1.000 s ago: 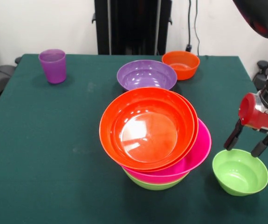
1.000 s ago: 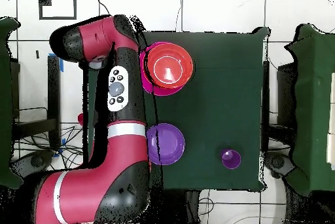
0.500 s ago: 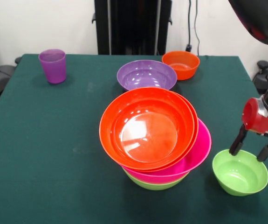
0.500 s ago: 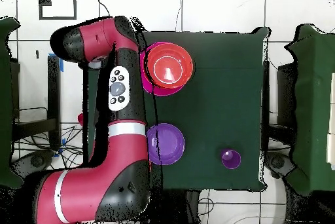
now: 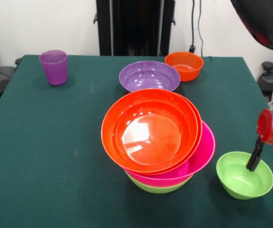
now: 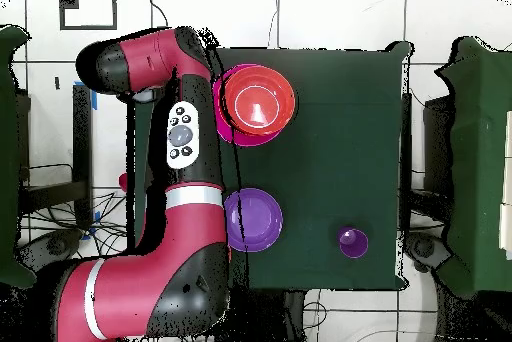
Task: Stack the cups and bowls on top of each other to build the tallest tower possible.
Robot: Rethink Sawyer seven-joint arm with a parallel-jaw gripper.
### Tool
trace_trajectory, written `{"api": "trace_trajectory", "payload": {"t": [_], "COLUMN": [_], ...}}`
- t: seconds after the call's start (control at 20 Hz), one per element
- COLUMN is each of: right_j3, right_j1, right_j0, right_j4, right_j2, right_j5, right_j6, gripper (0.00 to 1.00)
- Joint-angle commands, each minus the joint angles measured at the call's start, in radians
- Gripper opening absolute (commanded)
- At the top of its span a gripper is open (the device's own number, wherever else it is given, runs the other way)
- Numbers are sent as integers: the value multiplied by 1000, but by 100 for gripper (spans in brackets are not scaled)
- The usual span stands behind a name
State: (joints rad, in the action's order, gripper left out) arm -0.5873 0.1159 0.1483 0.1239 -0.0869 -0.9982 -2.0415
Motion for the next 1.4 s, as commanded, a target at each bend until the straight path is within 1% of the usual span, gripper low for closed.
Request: {"api": "trace_trajectory", "payload": {"t": [0.05,0.1,0.3,0.45,0.75,0.8,0.9,1.1,1.4], "right_j3": [-127,-129,-192,-218,-265,-254,-269,-326,-396], "right_j1": [-31,-32,-9,-1,29,23,24,39,66], "right_j0": [-7,-7,-10,-7,17,24,28,27,10], "right_j4": [-19,-21,-30,-32,-19,-13,-10,-13,-17], "right_j2": [124,124,124,115,56,41,28,25,56], "right_j5": [58,63,122,133,86,69,60,113,245], "right_j6": [42,43,34,17,-39,-54,-63,-71,-65], "gripper": [100,100,100,100,100,100,100,100,100]}}
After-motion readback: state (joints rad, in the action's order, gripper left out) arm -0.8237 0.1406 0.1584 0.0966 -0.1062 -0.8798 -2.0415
